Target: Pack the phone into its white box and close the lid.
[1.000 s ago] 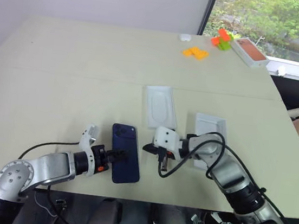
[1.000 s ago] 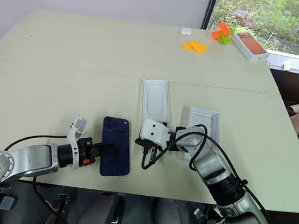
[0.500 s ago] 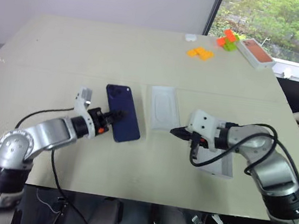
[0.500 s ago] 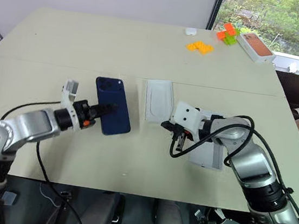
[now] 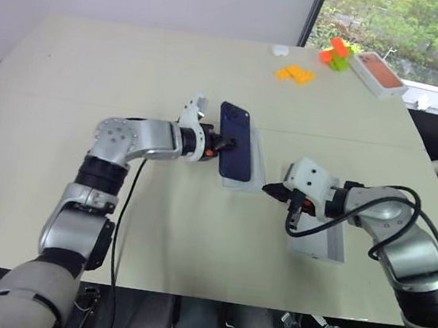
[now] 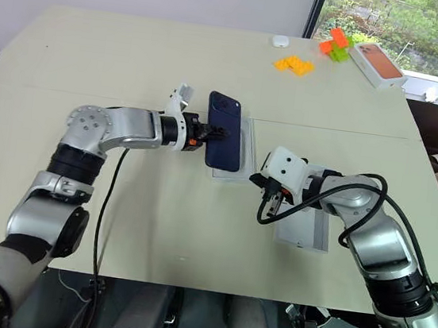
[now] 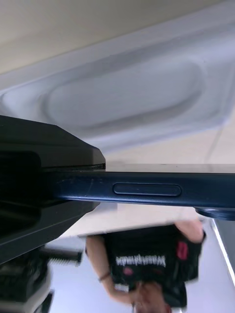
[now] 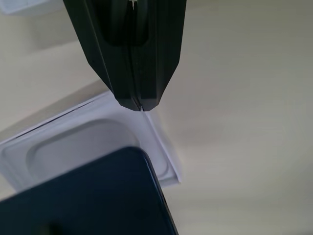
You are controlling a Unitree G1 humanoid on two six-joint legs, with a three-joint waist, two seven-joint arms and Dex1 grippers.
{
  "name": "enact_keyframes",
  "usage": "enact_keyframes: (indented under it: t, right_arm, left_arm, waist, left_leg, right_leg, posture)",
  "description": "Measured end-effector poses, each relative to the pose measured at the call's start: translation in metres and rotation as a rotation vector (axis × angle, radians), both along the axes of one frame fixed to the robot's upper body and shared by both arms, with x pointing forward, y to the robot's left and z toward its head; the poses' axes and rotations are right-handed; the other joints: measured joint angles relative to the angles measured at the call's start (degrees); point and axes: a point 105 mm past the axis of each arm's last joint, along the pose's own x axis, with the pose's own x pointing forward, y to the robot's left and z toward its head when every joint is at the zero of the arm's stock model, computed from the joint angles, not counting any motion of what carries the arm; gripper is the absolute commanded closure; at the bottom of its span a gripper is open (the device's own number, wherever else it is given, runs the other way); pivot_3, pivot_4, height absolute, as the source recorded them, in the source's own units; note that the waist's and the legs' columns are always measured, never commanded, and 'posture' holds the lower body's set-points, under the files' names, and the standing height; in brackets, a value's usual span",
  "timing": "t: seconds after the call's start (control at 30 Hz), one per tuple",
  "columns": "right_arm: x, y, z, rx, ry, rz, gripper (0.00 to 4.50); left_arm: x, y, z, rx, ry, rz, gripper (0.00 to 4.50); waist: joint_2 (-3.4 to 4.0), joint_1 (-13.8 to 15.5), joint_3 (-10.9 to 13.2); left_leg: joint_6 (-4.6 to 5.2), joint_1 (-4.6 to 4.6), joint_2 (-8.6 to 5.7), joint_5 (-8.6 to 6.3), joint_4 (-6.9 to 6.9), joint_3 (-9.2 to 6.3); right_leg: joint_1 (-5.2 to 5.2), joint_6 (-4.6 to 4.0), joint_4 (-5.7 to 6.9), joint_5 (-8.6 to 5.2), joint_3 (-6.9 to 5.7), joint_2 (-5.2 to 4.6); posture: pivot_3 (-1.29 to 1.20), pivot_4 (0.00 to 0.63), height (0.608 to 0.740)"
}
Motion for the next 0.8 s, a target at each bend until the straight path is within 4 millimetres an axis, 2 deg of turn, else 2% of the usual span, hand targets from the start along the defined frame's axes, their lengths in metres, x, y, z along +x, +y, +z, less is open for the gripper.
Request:
enact_keyframes:
  t: [0.13,0.33,0.8]
  right_arm:
    - [-0.001,-0.002,-0.002,-0.002,0.000,-0.015,4.50]
    - [-0.001,-0.007,-0.004,-0.011,0.002,-0.038,4.50]
    - [0.000,-0.008,-0.003,-0.017,-0.005,-0.043,4.50]
  left_arm:
    - [0.004,-0.006,-0.015,0.019,0.042,0.007,4.48]
    - [0.007,-0.015,-0.015,0.005,0.062,0.003,4.48]
    - [0.009,-0.017,-0.023,-0.021,0.102,0.033,4.48]
  waist:
    - [0.00,0.0,0.0]
    - [0.00,0.1,0.0]
    - [0.00,0.1,0.0]
  left_leg:
    - [-0.01,-0.02,0.01,0.00,0.03,0.00]
    - [-0.08,-0.02,-0.01,0.05,0.10,0.01]
    - [-0.12,0.00,-0.01,0.07,0.15,0.01]
  right_leg:
    - [-0.01,0.06,0.00,0.03,0.00,-0.04]
    - [0.01,0.16,0.02,0.09,0.00,-0.05]
    - [0.00,0.17,0.15,0.11,0.00,-0.05]
  posture:
    - [0.00,0.150,0.740]
    - [0.00,0.150,0.740]
    - [0.00,0.150,0.740]
